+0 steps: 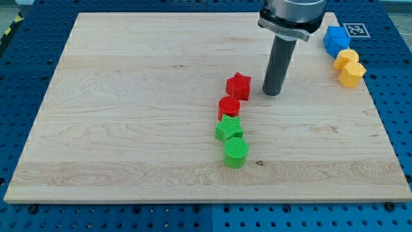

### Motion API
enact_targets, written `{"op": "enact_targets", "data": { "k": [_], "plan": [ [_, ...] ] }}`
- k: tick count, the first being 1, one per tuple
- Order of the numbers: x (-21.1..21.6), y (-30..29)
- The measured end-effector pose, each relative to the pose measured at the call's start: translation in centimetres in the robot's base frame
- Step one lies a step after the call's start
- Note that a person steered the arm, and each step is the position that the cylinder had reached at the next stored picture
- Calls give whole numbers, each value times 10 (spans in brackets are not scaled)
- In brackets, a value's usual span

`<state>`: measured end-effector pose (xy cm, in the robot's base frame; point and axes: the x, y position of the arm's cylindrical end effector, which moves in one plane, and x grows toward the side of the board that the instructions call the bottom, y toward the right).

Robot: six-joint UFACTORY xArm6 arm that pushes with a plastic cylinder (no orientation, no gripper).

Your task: Place the red star to the top of the red circle

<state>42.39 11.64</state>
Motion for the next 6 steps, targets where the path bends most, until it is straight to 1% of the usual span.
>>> {"op": "enact_targets", "data": {
  "k": [1,6],
  "plan": [
    [-18,0],
    [-17,-47]
  ]
}}
